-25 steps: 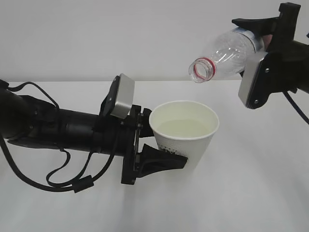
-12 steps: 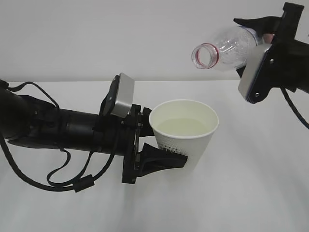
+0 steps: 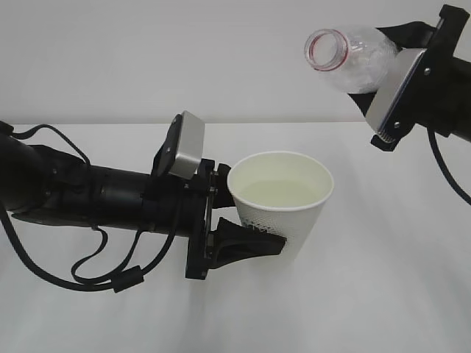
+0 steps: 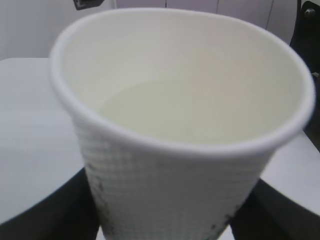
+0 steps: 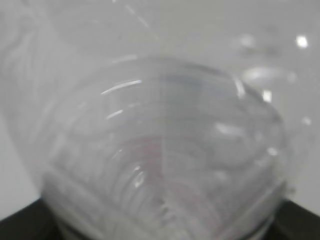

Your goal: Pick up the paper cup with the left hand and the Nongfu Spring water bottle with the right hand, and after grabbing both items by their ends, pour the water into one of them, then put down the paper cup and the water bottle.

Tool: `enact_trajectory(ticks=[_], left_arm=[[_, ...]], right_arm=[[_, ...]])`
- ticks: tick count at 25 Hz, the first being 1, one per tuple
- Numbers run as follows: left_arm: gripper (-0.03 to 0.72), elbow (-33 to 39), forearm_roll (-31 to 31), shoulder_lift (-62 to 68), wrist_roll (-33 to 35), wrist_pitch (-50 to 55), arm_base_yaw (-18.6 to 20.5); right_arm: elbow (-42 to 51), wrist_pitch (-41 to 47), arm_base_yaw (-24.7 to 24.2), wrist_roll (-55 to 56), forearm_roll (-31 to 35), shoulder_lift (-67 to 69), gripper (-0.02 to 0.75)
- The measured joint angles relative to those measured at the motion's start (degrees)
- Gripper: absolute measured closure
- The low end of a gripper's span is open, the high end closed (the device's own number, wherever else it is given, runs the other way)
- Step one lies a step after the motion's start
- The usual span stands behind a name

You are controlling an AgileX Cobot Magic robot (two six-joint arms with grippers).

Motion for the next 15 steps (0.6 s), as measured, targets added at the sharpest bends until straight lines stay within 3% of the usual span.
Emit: enact_trajectory(ticks=[15], left_arm=[[0.171,0.0,0.0,0.0,0.0,0.0,0.0]], right_arm=[[0.0,0.0,0.0,16.8,0.0,0.0,0.235]])
